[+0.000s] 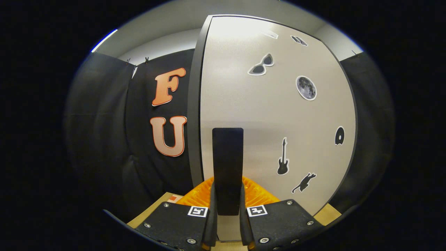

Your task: Open the shoe cabinet door, grab the shoes and put them into the shoe cabinet, then close the shoe cabinet door.

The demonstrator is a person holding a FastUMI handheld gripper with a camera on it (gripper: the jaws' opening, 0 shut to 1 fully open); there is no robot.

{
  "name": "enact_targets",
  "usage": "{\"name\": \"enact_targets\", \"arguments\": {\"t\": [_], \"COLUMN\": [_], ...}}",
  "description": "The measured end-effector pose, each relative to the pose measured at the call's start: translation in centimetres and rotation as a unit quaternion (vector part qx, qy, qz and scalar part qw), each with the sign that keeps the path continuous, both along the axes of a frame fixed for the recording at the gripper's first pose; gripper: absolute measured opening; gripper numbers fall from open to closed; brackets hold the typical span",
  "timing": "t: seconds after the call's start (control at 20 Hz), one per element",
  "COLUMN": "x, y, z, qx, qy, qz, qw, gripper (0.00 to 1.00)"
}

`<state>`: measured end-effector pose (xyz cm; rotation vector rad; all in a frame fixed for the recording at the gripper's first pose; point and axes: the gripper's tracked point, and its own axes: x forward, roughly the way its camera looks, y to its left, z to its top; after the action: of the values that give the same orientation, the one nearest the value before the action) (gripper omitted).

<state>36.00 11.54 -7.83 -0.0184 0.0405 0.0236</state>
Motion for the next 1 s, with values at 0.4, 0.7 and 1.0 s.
{"name": "enact_targets", "arguments": {"t": [0.4,0.7,1.0], "x": [-1.1,-4.0,-7.9], "y": [-0.2,-1.0,-3.0], "z": [0.0,0.6,0.7], "qx": [0.012,0.012,0.017], "qy": [0.011,0.011,0.005], "qz": [0.001,-0.002,0.036], "qw": [1.0,1.0,0.999], "gripper": [0.19,0.18,0.18]}}
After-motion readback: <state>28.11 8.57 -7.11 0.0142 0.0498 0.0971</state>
